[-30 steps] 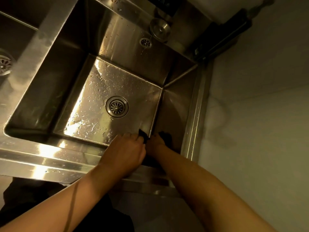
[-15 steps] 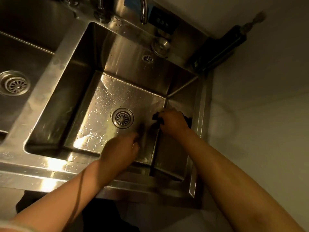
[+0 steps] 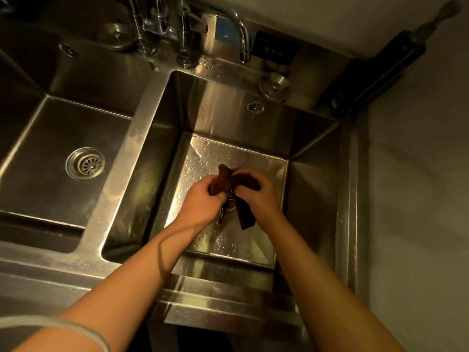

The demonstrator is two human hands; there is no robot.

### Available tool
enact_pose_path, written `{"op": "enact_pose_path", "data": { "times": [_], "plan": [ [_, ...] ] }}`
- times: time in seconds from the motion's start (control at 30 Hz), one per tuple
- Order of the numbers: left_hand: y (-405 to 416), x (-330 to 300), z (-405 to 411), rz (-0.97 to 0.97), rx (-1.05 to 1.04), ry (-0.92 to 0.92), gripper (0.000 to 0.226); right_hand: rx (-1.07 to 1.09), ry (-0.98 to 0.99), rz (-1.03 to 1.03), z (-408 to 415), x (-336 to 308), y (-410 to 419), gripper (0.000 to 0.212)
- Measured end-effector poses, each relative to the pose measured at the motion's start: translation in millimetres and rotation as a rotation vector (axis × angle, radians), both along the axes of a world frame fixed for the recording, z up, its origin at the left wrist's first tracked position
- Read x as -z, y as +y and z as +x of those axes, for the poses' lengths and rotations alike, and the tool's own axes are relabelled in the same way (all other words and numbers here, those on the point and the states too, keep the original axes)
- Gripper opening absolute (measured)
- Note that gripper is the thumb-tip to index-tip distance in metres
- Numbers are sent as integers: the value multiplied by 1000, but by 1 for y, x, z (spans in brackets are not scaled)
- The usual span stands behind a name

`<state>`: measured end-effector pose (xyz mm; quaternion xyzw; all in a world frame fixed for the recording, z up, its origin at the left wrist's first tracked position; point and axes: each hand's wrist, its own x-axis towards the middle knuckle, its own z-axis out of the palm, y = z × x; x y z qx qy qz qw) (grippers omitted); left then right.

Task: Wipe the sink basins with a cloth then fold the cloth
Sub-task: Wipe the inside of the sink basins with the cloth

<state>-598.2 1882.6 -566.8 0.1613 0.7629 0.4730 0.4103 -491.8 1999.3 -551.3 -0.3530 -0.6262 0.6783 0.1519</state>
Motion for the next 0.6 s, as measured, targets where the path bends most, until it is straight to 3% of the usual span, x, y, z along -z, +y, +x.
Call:
{"op": "enact_pose_path", "data": {
  "times": [0.17, 0.23, 0.37, 0.43, 0.6],
  "plan": [
    [9, -9, 0, 14, 10, 35, 33, 6, -121, -105, -24, 12, -15, 63],
    [10, -11, -3, -26, 76, 72, 35, 48, -146, -136, -32, 19, -14, 60],
    [0, -18, -17, -96, 272, 98, 57, 172, -146, -119, -39, 35, -5, 35],
    [-9, -20, -33, -190, 368, 274, 62, 160, -198, -37, -42, 41, -4, 36],
    [-15, -42, -93, -327, 492, 998, 59, 43, -237, 349, -58, 41, -4, 66]
  ]
}}
